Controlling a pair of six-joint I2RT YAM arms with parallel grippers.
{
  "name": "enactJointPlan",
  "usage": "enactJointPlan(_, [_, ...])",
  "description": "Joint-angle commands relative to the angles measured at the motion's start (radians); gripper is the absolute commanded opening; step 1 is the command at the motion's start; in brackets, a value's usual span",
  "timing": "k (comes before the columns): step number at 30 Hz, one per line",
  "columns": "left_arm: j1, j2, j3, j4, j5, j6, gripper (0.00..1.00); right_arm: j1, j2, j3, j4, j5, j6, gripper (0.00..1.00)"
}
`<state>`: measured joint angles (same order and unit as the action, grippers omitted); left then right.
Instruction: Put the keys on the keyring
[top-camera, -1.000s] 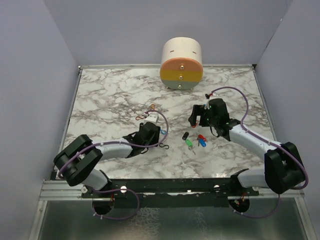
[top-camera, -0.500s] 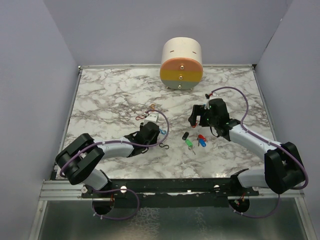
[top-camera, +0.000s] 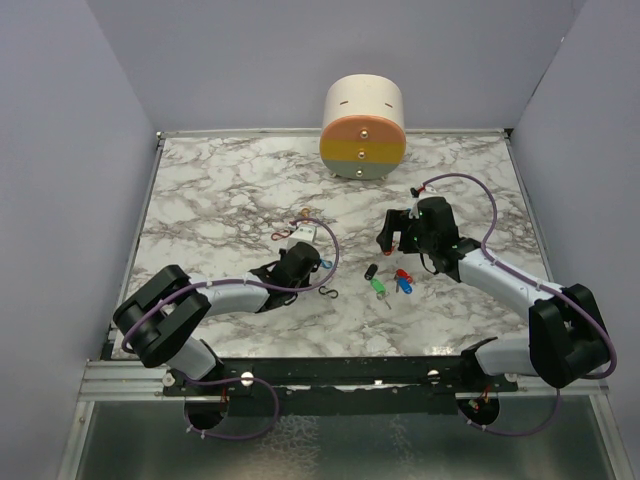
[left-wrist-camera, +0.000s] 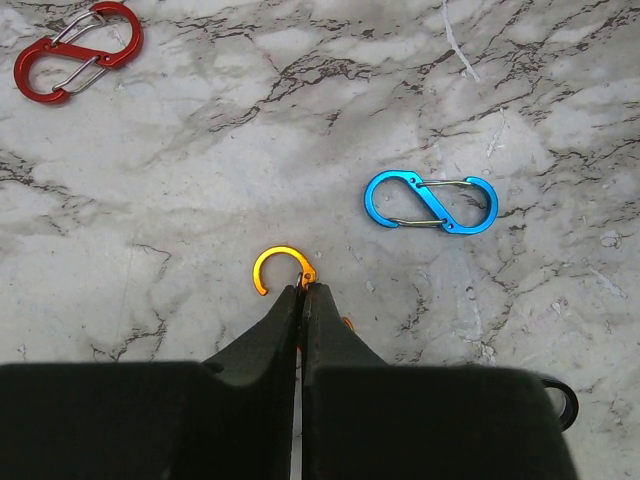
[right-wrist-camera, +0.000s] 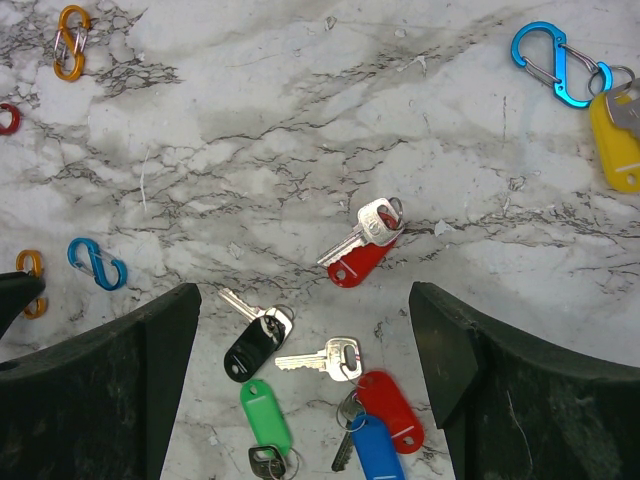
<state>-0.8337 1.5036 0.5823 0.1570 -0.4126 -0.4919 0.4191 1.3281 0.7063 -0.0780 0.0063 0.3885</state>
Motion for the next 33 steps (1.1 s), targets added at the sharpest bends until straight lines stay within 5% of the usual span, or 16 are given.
enactJointPlan(1, [-0.005,0.011,-0.009,-0.077,0.006,-0.003,0.0,-0.001,-0.007,0.021,0.001,0.001,-0.004,0.87])
enactJointPlan(16, [-0.007,-0.144,0.045,-0.089,-0.058,0.036,0.0,0.0,0.059,0.049,-0.022,0.039,-0.004,0.85])
enactJointPlan(33, [-0.011,-0.271,0.012,-0.026,-0.036,0.038,0.0,-0.014,0.246,0.129,-0.006,0.143,0.033,0.53])
